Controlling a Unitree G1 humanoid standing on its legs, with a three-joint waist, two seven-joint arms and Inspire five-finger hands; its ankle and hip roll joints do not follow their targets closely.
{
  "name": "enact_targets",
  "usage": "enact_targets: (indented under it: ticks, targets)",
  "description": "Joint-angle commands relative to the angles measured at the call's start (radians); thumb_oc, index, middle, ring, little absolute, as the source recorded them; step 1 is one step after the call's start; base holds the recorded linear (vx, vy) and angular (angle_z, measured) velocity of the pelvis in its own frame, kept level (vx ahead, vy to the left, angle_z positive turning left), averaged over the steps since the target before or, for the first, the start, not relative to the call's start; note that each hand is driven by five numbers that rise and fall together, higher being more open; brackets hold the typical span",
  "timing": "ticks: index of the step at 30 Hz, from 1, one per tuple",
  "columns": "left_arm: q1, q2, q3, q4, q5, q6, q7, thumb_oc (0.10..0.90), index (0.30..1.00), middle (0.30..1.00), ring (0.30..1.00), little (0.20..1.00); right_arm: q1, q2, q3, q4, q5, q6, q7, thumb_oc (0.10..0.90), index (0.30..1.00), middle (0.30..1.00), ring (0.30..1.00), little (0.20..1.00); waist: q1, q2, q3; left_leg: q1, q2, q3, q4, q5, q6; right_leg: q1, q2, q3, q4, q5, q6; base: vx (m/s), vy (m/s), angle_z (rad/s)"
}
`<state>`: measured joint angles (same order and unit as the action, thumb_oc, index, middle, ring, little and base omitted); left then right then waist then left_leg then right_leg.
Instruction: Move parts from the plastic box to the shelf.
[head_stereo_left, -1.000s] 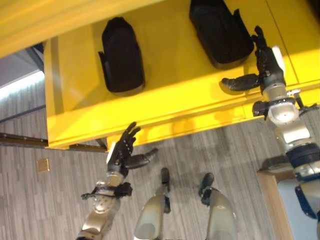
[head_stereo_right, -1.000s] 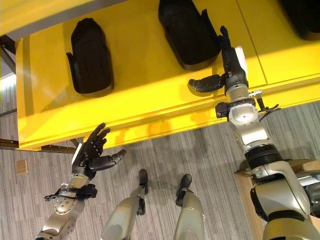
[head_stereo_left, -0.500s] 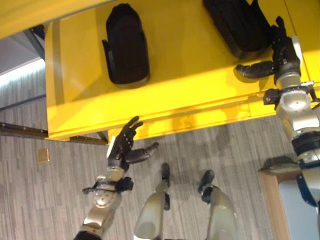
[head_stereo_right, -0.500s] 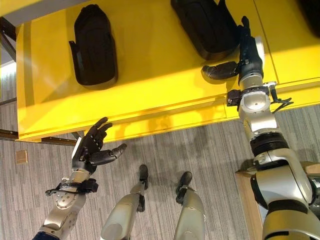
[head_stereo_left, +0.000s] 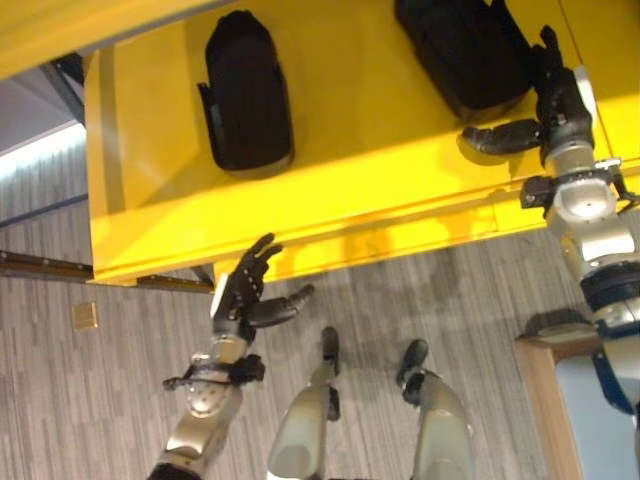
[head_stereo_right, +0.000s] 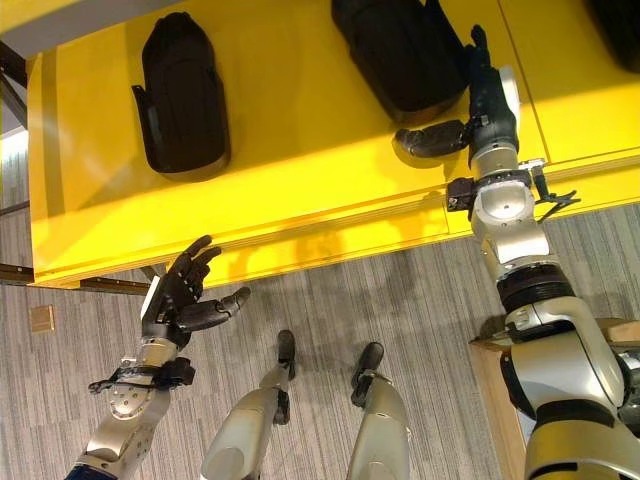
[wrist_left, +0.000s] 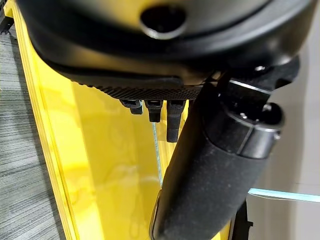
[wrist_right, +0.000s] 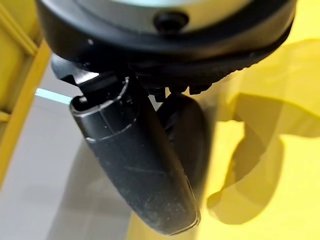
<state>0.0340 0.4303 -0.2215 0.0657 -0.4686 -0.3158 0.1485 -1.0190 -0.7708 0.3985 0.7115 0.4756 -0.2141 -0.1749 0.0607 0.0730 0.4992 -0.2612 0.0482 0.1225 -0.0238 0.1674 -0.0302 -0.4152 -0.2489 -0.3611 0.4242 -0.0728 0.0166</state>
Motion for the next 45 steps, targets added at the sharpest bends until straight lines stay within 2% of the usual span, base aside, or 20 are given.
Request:
enact_targets:
  ticks: [1,10,22,45]
  targets:
    - [0.019,0.032,-0.011,-0.072,-0.024,-0.018,-0.003,0.9,1.0,1.0,1.0,1.0,-0.103,-0.05,0.01,-0.115,0.015,-0.108,-0.017,0.9,1.0,1.0,1.0,1.0,-0.006,-0.041,-0.027,0.097,0.084,0.023,0.038,-0.073,-0.06,0.025,-0.01,0.035,-0.102,0.158,0.096,0.0,0.0,0.0]
    - [0.02,0.033,-0.007,-0.076,-0.026,-0.018,-0.003,0.9,1.0,1.0,1.0,1.0,-0.083,-0.046,0.0,-0.14,0.018,-0.11,-0.015,0.9,1.0,1.0,1.0,1.0,-0.006,-0.046,-0.03,0.101,0.081,0.023,0.043,-0.078,-0.06,0.028,-0.013,0.033,-0.102,0.16,0.098,0.0,0.0,0.0]
    - [0.031,0.033,0.004,-0.085,-0.026,-0.013,-0.006,0.9,1.0,1.0,1.0,1.0,-0.029,0.0,-0.02,-0.156,0.021,-0.101,-0.001,0.9,1.0,1.0,1.0,1.0,-0.003,-0.057,-0.034,0.104,0.074,0.015,0.05,-0.086,-0.054,0.04,-0.021,0.032,-0.107,0.168,0.103,0.0,0.006,0.0]
    - [0.042,0.03,0.012,-0.089,-0.031,-0.009,-0.009,0.9,1.0,1.0,1.0,1.0,-0.003,0.058,-0.028,-0.161,0.054,-0.095,0.014,0.9,1.0,1.0,1.0,1.0,0.001,-0.062,-0.032,0.101,0.064,0.009,0.064,-0.096,-0.046,0.04,-0.03,0.033,-0.109,0.178,0.106,0.0,0.0,0.0]
